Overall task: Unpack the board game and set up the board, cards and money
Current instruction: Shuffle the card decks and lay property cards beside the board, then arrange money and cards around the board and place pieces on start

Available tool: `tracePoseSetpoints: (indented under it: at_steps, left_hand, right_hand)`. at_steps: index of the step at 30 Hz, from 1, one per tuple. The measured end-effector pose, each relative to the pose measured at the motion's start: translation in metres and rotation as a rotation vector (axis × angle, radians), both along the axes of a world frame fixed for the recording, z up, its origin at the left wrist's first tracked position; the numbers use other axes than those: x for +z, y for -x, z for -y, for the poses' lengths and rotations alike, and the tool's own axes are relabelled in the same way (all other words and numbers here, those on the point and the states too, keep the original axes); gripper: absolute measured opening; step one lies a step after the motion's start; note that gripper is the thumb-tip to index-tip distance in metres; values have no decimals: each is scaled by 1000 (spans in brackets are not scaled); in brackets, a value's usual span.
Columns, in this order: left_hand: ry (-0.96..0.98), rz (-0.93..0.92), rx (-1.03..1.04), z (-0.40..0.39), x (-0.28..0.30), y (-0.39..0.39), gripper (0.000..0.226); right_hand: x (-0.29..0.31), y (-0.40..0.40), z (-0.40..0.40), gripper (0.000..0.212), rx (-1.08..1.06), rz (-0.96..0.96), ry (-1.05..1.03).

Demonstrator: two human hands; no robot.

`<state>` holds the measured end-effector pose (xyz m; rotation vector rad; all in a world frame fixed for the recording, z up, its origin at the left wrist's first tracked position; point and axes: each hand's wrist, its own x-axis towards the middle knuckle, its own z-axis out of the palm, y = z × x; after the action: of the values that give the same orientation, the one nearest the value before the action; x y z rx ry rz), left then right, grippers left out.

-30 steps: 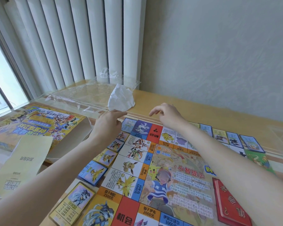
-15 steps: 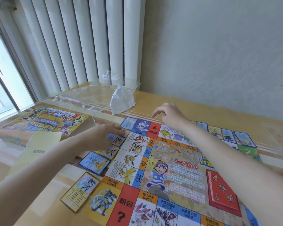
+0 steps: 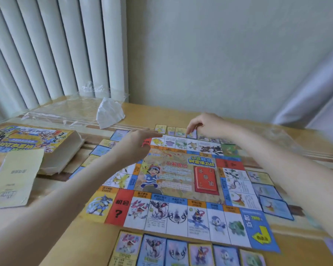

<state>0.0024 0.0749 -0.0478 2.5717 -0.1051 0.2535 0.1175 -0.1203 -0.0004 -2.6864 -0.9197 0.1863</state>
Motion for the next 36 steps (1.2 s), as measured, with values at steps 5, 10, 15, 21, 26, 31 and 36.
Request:
tracePoseSetpoints:
  at_steps: [5, 10, 15, 21, 26, 31, 36]
  left_hand:
    - [-85, -48, -189, 66, 8, 14, 53]
    - [-130, -41, -322, 132, 8, 28, 50]
    - [-168, -5, -416, 193, 1, 38, 42]
    - [-191, -63, -480, 237, -12, 42, 39]
    - [-175, -79, -479, 249, -18, 38, 38]
    - [-159, -72, -464, 251, -17, 34, 37]
    - [-163, -76, -452, 253, -20, 33, 37]
  right_hand:
    - [9, 51, 85, 40, -57, -43, 67]
    - [11, 91, 169, 25, -161, -74, 118]
    - [-4, 111, 230, 17, -236, -39, 193]
    - [-40, 110, 285, 33, -374, -13, 265]
    - [-57, 101, 296, 44, -372, -116, 224]
    - [-60, 90, 289, 35, -351, -147, 253]
    - [-59, 84, 290, 43, -381, -217, 248]
